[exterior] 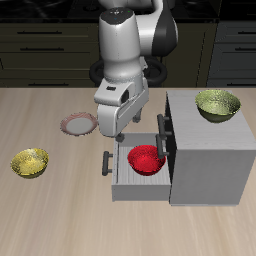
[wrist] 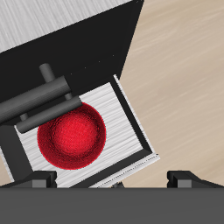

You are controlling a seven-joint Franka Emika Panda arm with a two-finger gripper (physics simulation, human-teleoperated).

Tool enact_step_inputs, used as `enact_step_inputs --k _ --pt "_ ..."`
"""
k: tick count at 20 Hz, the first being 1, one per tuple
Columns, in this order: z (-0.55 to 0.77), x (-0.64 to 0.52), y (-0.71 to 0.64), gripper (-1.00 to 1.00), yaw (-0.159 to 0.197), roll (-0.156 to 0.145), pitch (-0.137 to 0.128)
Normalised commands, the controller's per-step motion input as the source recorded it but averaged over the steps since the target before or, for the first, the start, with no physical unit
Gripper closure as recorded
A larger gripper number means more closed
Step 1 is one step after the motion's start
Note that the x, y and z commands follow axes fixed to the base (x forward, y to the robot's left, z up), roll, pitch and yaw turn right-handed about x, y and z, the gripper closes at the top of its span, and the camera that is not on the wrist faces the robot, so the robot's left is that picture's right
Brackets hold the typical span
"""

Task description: Place the red bowl on the plate

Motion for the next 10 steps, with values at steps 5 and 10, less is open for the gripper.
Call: enact_step_inputs --k 5,10 --pt "-0.13 0.02 0.08 -1.00 0.170 0.043 -0.020" --pt "-0.16 0.02 0.11 -1.00 0.114 0.045 -0.002"
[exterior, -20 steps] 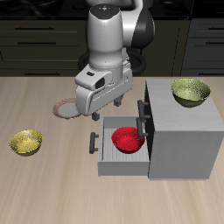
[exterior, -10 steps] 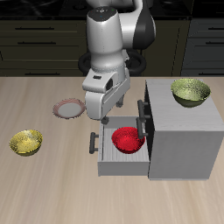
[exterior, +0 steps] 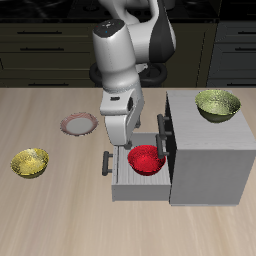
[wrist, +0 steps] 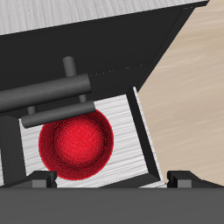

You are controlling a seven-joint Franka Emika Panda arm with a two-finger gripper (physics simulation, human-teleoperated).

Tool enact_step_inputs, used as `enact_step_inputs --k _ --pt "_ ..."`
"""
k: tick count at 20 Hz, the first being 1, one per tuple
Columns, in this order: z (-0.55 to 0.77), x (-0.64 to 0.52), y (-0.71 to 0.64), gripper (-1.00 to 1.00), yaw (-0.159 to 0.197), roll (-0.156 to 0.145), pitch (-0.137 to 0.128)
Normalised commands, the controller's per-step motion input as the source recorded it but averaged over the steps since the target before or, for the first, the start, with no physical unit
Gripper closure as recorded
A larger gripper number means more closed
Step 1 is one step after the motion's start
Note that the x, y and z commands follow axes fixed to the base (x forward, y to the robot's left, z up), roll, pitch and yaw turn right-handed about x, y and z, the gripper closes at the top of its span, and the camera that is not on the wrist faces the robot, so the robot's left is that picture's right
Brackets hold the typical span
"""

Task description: Place the red bowl on the plate

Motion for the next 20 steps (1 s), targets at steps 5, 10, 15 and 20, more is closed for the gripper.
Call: enact_step_inputs --k 5,10,15,20 --pt "-0.09 0.00 0.07 -1.00 0.113 0.025 -0.021" --pt "-0.09 0.01 0.07 -1.00 0.065 0.040 0.001" --pt "-0.02 0.00 0.00 -1.00 0.034 0.011 -0.015" --pt "-0.04 0.01 -0.03 -1.00 0.006 0.002 -0.016"
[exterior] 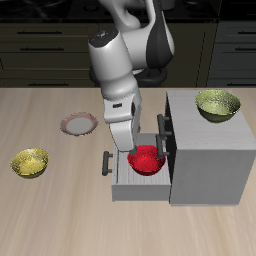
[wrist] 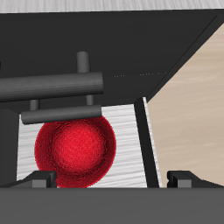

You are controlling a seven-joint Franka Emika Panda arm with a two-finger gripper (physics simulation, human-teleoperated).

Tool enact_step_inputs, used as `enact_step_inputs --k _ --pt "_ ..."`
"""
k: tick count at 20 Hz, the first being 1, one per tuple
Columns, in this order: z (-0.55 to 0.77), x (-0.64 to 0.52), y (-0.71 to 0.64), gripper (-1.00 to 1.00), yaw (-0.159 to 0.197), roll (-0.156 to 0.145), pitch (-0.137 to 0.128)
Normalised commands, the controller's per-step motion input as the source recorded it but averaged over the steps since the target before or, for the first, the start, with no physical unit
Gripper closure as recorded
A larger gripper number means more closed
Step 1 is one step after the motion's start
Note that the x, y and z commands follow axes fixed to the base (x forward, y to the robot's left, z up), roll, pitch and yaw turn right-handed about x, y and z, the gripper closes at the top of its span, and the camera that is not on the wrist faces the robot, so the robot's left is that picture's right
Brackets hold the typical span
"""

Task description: Place the red bowl on the plate

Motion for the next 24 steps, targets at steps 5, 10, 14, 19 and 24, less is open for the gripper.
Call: enact_step_inputs --k 5,10,14,19,24 --pt "-0.08 0.01 -0.07 -1.00 -0.032 -0.021 -0.021" --pt "-0.10 0.02 0.00 -1.00 -0.048 0.004 0.004" --pt "-0.10 0.04 0.05 -1.00 -0.021 0.008 -0.008" --pt "-0.28 0.04 0.02 -1.00 -0.018 -0.002 0.018" --pt "-0.20 0.01 0.03 -1.00 -0.028 -0.010 0.009"
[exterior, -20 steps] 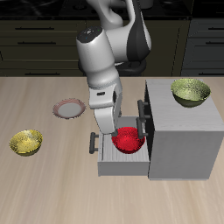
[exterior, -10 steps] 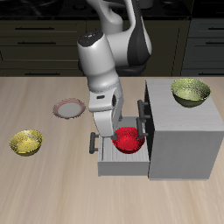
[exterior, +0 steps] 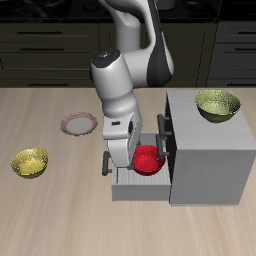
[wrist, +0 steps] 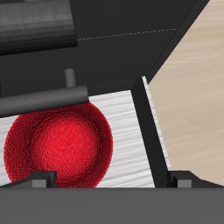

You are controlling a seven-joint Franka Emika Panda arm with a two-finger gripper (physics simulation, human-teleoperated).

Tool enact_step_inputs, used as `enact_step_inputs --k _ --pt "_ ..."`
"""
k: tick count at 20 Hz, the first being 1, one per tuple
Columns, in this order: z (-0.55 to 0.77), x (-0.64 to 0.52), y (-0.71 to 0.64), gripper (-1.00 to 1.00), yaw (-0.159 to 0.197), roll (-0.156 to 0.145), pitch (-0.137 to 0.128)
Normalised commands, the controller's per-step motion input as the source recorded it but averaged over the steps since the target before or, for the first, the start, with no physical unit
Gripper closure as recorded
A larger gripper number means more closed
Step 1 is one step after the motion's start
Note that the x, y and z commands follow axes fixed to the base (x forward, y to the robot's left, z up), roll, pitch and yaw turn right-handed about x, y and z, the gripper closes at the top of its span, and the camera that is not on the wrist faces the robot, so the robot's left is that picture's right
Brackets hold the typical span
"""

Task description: Place the red bowl on the plate

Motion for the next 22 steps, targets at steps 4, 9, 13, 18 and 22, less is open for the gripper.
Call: enact_step_inputs --k 4,9,13,18,22 --pt "-0.25 0.00 0.06 -1.00 -0.029 0.002 0.025" --pt "-0.15 -0.01 0.00 -1.00 -0.010 0.002 0.013" --pt "-0.25 -0.03 -0.03 -1.00 -0.029 -0.016 0.025" --pt "-0.21 -0.03 -0.04 -1.00 -0.084 -0.046 0.059" --pt "-0.06 -0.03 0.00 -1.00 -0.024 0.004 0.004"
